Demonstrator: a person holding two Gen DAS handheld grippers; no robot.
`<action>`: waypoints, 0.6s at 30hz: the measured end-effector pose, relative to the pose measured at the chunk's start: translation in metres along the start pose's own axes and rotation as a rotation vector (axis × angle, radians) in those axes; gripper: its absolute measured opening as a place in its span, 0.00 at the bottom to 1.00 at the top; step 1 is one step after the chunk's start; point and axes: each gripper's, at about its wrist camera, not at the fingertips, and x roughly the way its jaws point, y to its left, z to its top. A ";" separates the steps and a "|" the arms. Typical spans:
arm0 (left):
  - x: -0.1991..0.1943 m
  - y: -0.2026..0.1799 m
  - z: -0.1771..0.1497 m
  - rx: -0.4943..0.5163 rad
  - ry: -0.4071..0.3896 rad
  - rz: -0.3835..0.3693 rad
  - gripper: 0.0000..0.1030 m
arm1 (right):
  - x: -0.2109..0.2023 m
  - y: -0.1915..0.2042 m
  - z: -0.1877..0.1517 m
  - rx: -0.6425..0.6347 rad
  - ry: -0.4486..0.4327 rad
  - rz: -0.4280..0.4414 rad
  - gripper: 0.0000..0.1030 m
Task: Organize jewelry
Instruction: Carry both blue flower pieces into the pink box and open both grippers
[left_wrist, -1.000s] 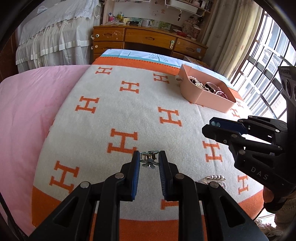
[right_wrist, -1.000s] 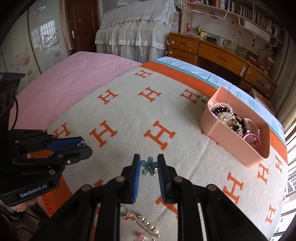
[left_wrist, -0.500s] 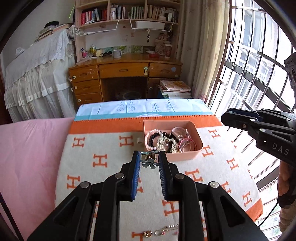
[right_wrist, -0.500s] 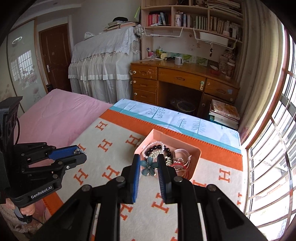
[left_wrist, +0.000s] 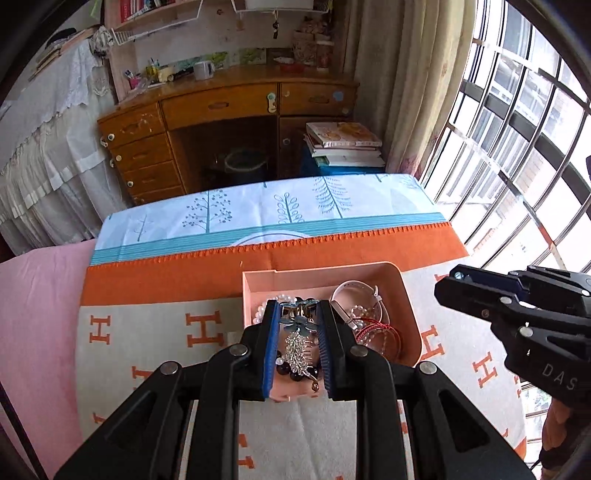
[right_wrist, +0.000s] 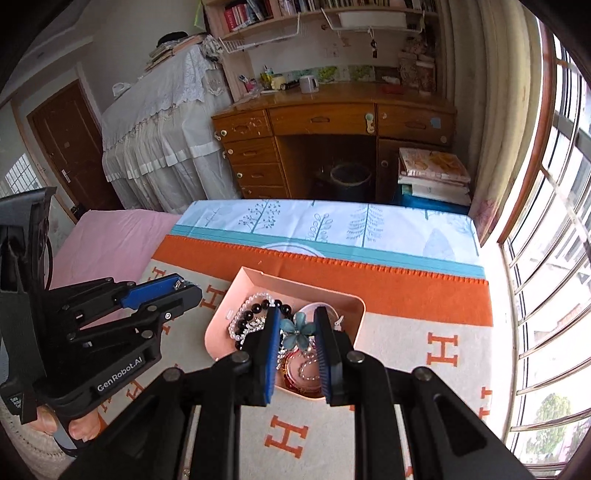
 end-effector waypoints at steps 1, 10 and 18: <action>0.015 0.000 0.002 -0.002 0.028 -0.005 0.17 | 0.018 -0.005 -0.002 0.019 0.039 0.013 0.18; 0.085 0.003 0.017 -0.008 0.126 0.024 0.18 | 0.109 -0.027 -0.001 0.116 0.179 0.035 0.18; 0.085 0.013 0.012 -0.001 0.105 0.039 0.52 | 0.113 -0.029 0.001 0.099 0.147 -0.010 0.21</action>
